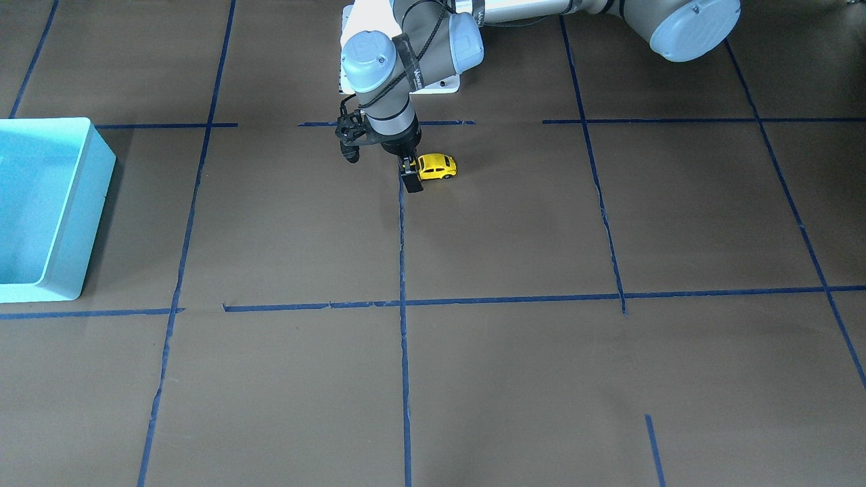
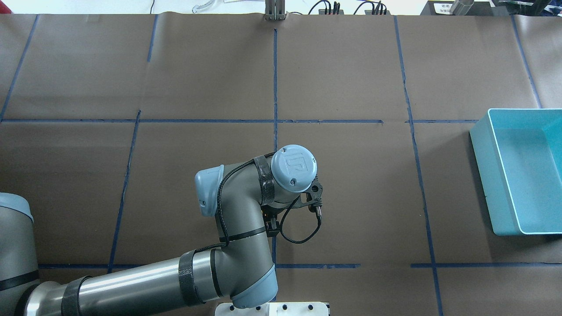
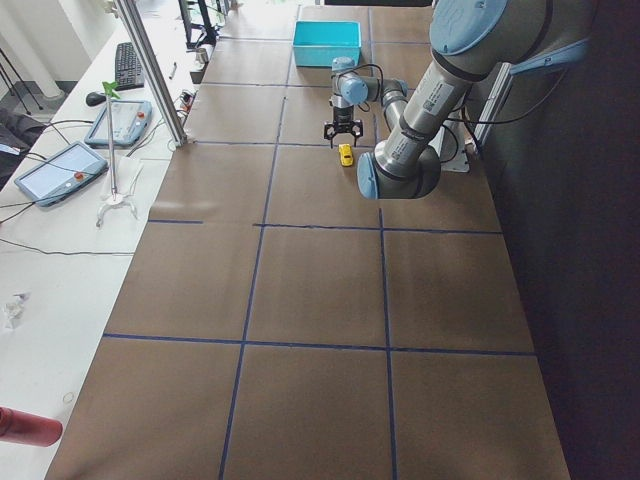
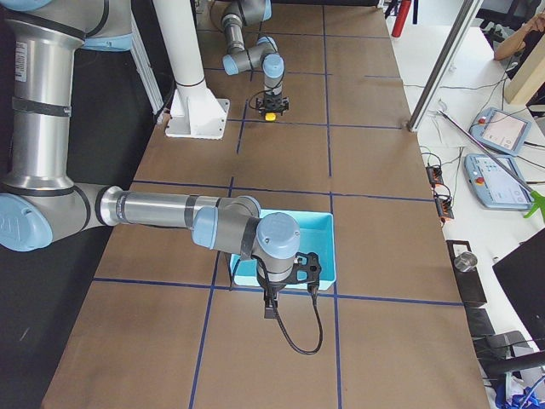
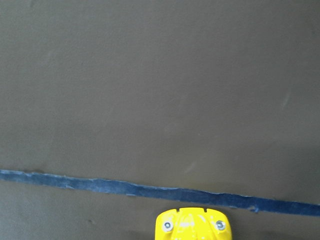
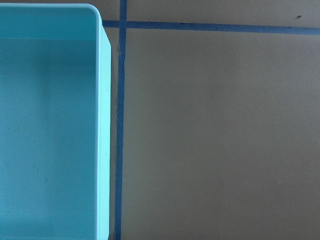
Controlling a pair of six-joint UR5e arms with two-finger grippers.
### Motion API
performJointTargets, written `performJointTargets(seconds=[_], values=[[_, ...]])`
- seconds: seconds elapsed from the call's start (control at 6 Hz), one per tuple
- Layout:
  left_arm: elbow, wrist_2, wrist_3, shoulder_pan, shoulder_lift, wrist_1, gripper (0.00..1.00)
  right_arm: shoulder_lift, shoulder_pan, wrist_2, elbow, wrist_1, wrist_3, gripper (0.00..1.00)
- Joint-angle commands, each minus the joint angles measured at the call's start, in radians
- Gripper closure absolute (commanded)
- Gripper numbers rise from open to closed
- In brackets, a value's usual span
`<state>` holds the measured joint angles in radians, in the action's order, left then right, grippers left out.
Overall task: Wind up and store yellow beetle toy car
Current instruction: 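Lower the left gripper onto the car's roof and close it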
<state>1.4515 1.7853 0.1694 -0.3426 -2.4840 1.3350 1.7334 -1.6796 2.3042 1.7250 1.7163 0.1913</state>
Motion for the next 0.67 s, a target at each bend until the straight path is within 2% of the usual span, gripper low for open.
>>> performJointTargets(seconds=[0.0, 0.17, 0.5], values=[[-0.006, -0.001, 0.015, 0.004, 0.0, 0.0, 0.87, -0.001, 0.0, -0.002, -0.012, -0.017, -0.027, 0.0], [-0.003, -0.001, 0.016, 0.002, -0.003, 0.001, 1.0, 0.0, 0.0, -0.002, -0.012, -0.017, -0.024, 0.0], [0.004, 0.012, 0.022, -0.059, -0.013, 0.022, 1.0, 0.0, 0.0, -0.002, -0.015, -0.015, -0.035, 0.0]])
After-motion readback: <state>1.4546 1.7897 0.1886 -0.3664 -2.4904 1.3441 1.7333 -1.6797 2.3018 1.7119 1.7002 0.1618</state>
